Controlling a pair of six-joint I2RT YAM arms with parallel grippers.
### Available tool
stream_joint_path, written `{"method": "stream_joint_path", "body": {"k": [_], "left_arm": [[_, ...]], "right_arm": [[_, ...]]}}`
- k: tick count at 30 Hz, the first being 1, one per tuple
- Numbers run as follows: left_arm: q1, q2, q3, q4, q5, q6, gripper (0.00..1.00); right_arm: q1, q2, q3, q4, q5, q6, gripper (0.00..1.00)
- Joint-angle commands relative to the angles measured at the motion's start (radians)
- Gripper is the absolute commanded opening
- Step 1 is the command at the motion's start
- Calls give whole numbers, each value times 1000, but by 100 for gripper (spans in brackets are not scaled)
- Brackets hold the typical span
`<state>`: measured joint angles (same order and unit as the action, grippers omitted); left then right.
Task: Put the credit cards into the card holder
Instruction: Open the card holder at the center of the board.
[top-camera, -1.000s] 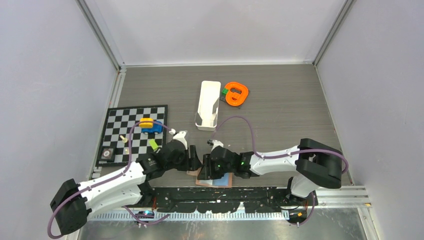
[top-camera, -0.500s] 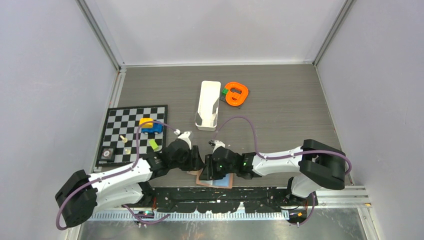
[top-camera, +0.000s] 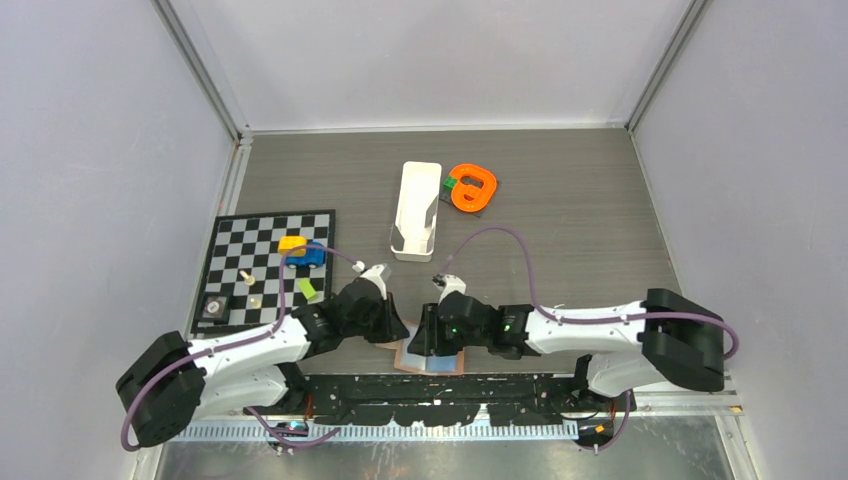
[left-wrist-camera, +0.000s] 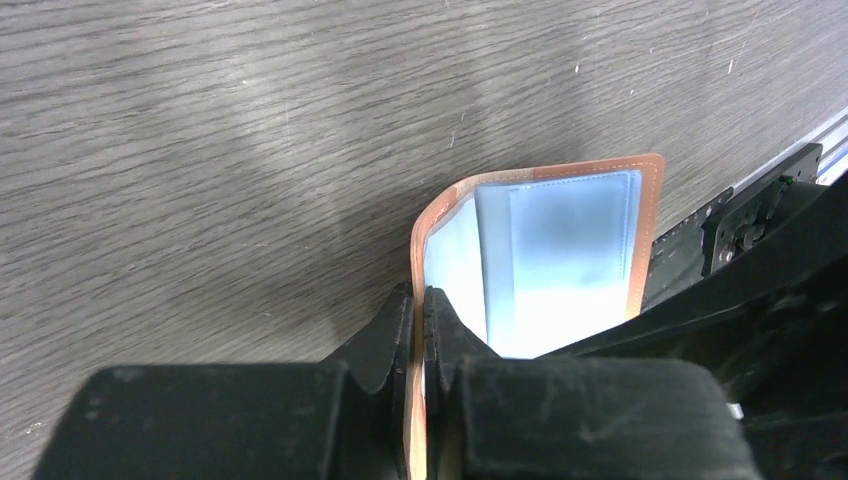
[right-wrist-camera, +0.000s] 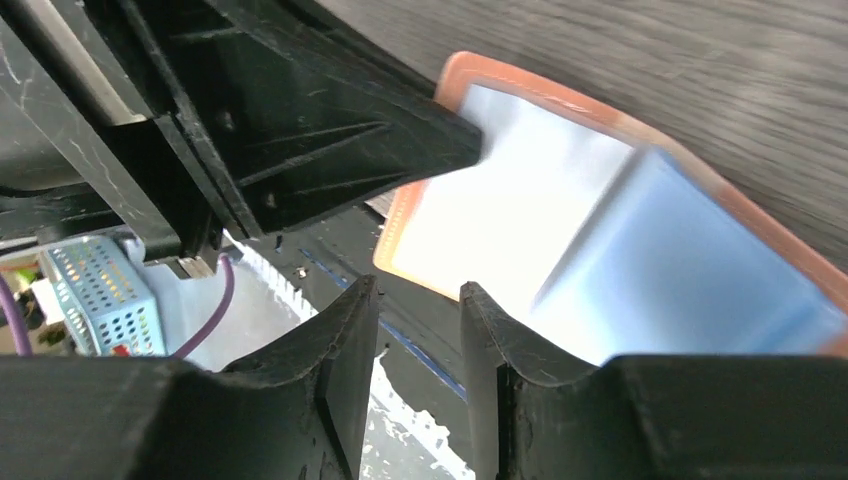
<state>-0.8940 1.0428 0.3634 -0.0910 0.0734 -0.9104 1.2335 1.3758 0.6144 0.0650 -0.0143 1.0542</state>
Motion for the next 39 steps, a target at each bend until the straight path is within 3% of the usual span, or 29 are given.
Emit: {"method": "stream_joint_path", "body": {"k": [1, 11, 39], "left_arm": [[6, -25, -12, 41, 4, -8, 1], [6, -41, -17, 33, 0, -11, 0], [6, -52, -18, 12, -2, -7, 0]], "right_arm": [[3, -97, 25, -217, 171, 43, 42], [1, -202, 26, -449, 284, 98, 45], [1, -141, 4, -363, 258, 108, 41]]}}
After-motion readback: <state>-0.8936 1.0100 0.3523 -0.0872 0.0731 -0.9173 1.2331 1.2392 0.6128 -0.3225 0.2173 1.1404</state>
